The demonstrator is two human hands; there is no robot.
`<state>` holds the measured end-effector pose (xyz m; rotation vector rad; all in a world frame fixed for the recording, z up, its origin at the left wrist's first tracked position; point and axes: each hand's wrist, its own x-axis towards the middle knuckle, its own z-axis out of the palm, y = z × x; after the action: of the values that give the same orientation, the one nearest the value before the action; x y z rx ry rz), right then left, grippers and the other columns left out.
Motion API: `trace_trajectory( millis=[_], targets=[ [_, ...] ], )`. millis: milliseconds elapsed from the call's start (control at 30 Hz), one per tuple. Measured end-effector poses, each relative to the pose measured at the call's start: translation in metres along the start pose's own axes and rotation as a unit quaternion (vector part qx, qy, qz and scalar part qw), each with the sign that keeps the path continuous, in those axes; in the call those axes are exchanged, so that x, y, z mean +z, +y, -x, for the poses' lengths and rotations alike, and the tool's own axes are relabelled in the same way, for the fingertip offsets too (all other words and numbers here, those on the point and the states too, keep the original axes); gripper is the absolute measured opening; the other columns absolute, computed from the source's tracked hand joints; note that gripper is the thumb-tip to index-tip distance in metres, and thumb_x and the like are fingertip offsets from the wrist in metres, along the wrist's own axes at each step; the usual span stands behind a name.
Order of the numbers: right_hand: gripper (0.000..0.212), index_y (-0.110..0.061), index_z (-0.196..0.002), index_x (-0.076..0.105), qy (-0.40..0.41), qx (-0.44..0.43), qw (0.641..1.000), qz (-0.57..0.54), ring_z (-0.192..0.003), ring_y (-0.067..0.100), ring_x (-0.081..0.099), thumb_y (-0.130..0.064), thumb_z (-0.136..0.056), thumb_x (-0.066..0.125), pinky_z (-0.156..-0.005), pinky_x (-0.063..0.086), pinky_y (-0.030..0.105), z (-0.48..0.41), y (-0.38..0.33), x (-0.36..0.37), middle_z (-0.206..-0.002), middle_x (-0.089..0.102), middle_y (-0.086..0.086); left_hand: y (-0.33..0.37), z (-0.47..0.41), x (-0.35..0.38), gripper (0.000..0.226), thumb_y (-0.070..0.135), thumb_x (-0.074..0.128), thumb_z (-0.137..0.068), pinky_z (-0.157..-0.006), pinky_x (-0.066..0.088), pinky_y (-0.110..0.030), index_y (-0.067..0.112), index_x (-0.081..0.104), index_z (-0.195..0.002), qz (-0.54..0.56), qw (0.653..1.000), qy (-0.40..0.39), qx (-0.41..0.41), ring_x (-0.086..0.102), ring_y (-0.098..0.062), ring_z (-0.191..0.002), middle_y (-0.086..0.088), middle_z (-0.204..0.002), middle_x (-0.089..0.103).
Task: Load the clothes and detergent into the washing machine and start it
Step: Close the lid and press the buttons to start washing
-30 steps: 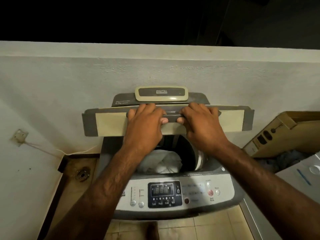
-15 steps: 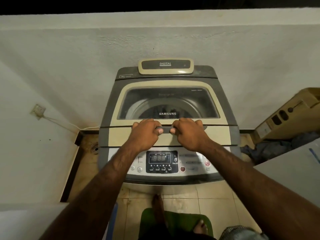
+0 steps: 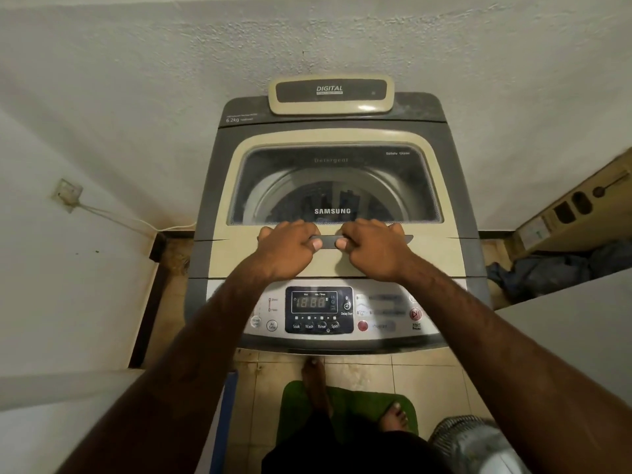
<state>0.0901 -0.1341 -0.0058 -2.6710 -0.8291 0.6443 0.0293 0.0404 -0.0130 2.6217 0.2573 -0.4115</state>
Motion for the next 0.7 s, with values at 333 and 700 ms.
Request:
trace_trajectory(
  millis=[333,700],
  targets=[
    [0.031,-0.027,-0.123,0.066,0.089,-0.024,0.96,-0.264,-0.117,0.017,0.059,-0.014,-0.095,0.069,-0.107,0.05,0.046,0.032,0.046,-0.008,-0.122,0.062,-0.002,-0.001,-0.001,0.0,0.023,0.054,0.063,-0.09,-0.098,0.029,-0.043,0.036,0.055,-0.101,0.013,1.0,-0.008,0.009,0.051,-0.016,-0.104,0.009,-0.107,0.058],
    [0.054,-0.024,-0.143,0.056,0.125,0.036,0.982,-0.14,-0.148,0.025,0.038,-0.013,-0.092,0.072,-0.113,0.045,0.05,0.139,0.111,0.028,-0.163,0.038,-0.001,0.007,0.002,0.004,0.028,0.061,0.063,-0.087,-0.098,0.029,-0.045,0.033,0.061,-0.087,0.028,0.999,0.035,0.003,0.056,-0.016,-0.098,0.013,-0.092,0.061]
  ],
)
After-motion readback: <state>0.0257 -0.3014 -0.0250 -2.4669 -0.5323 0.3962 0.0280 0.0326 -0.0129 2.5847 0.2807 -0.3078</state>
